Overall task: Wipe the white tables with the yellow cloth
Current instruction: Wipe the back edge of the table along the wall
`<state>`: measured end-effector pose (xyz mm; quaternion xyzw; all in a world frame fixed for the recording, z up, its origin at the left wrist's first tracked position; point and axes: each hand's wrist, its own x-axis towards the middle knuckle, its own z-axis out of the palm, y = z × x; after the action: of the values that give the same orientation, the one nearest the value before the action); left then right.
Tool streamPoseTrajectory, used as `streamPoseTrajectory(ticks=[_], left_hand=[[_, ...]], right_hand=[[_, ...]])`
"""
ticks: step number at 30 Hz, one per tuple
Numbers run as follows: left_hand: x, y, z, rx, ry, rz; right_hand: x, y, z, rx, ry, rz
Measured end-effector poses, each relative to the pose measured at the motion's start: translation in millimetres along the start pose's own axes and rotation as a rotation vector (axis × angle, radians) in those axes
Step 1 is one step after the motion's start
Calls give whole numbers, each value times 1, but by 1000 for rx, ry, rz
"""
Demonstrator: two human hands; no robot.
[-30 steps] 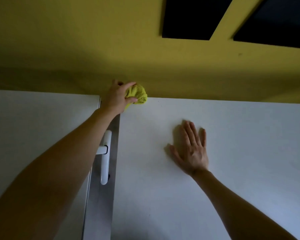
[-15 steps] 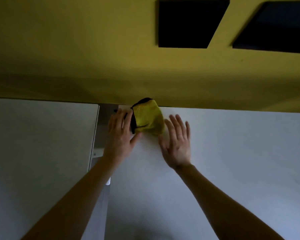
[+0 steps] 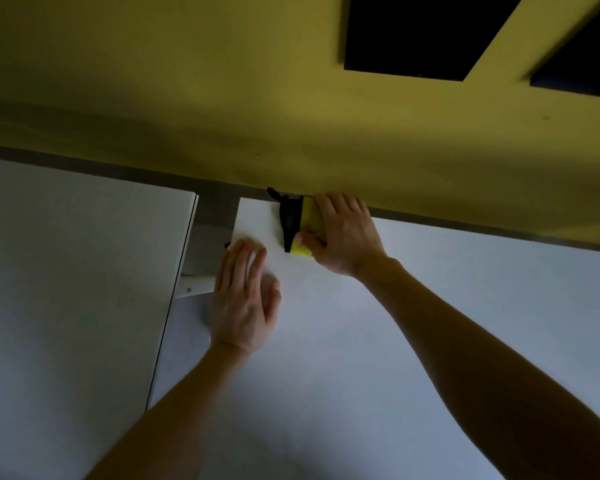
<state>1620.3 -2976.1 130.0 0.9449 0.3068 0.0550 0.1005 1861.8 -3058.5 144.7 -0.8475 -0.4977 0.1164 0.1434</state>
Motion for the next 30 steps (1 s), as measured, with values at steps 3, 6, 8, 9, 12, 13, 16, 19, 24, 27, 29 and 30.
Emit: streamPoseTrajectory(ticks=[3, 6, 8, 9, 12, 13, 16, 19, 24, 27, 29, 30], left_hand=[[2, 3, 0, 9, 14, -52], [2, 7, -2, 26, 28, -115], [3, 5, -2, 13, 34, -109], [3, 4, -4, 8, 30, -105], [2, 3, -3, 4, 5, -97], [2, 3, -3, 7, 2, -97], [2, 1, -2, -3, 2, -87], [3, 0, -2, 11, 14, -83], [2, 0, -5, 15, 20, -79], [4, 0, -8, 40, 11, -69], [5, 1, -7, 49, 8, -58], [5, 1, -6, 46, 13, -44]], right_hand=[[47, -37, 10, 91, -142, -57], [80, -56, 9, 184, -322, -46], [74, -40, 2, 147, -306, 8], [60, -23, -4, 126, -264, 50], [6, 27, -23, 143, -86, 158], [-3, 33, -25, 137, -52, 171], [15, 9, -14, 66, -73, 148], [64, -55, 10, 92, -155, 22], [46, -29, 5, 274, -138, 69], [-12, 51, -30, 234, -44, 187], [-38, 78, -45, 162, -52, 220], [-39, 76, -44, 117, -57, 230]])
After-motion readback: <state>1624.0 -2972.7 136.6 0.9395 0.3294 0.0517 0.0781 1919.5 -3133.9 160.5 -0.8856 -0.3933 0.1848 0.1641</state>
